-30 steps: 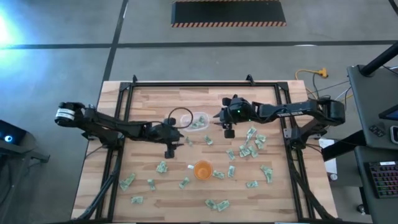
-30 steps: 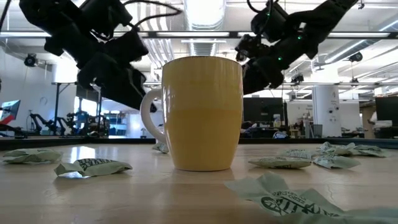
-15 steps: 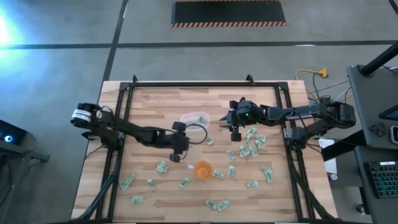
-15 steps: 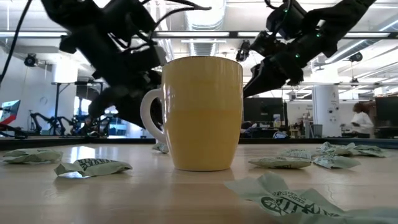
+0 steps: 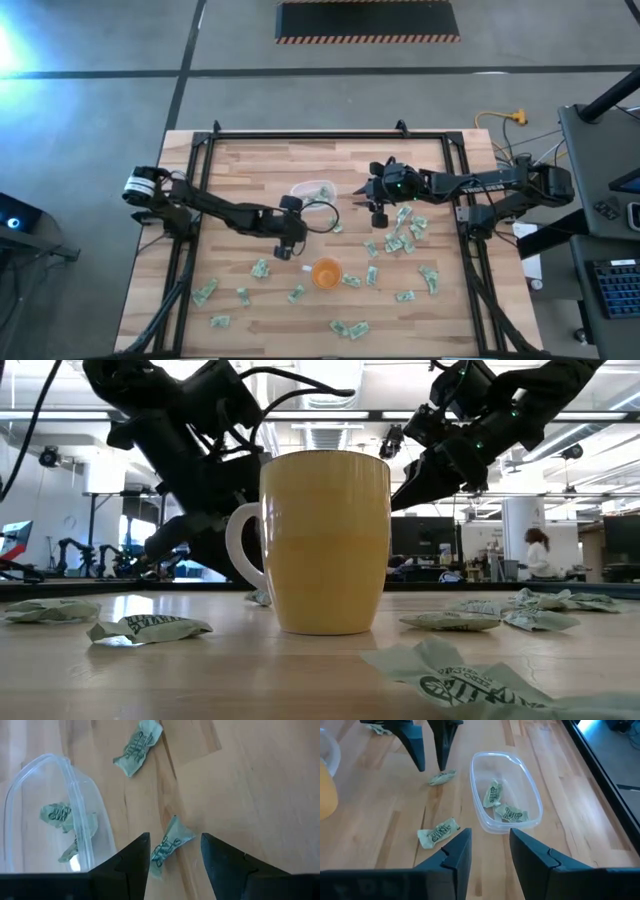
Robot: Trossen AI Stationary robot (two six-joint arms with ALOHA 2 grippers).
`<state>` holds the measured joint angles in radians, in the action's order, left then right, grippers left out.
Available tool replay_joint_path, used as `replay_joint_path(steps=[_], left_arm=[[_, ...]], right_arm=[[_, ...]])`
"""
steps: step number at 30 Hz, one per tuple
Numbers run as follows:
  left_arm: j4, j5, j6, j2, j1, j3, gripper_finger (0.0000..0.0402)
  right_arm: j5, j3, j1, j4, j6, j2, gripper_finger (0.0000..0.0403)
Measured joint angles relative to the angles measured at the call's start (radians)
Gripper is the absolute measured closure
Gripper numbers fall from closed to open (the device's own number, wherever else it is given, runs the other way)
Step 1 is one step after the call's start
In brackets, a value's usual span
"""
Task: Pick and place Stevia / Truvia into bins
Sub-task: Put the stevia packet into the transparent bin
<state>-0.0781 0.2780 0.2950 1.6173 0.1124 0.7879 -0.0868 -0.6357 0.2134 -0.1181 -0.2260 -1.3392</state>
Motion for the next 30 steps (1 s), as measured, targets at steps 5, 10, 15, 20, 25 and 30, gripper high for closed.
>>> replay_joint_path(steps=[5, 10, 15, 20, 25, 30], left_arm=[[0.017, -0.015, 0.002, 0.002, 0.000, 0.000, 0.0242], [0.018, -0.008, 0.006, 0.002, 0.000, 0.003, 0.0242], [0.017, 0.016, 0.010, 0.002, 0.000, 0.003, 0.0242], [0.017, 0.015, 0.026, 0.002, 0.000, 0.003, 0.0242], [0.016, 0.015, 0.026, 0.002, 0.000, 0.003, 0.0242], [0.015, 0.023, 0.020, 0.002, 0.018, 0.003, 0.0242]], right_arm=[[0.000, 0.000, 0.000, 0.001, 0.006, 0.000, 0.0285], [0.000, 0.001, 0.000, 0.001, 0.006, 0.000, 0.0282], [0.000, 0.001, 0.000, 0.001, 0.010, -0.001, 0.0284], [0.000, 0.001, 0.000, 0.001, 0.010, -0.001, 0.0290], [0.000, 0.001, 0.000, 0.001, 0.012, -0.001, 0.0291], [0.000, 0.001, 0.000, 0.001, 0.017, -0.001, 0.0289]])
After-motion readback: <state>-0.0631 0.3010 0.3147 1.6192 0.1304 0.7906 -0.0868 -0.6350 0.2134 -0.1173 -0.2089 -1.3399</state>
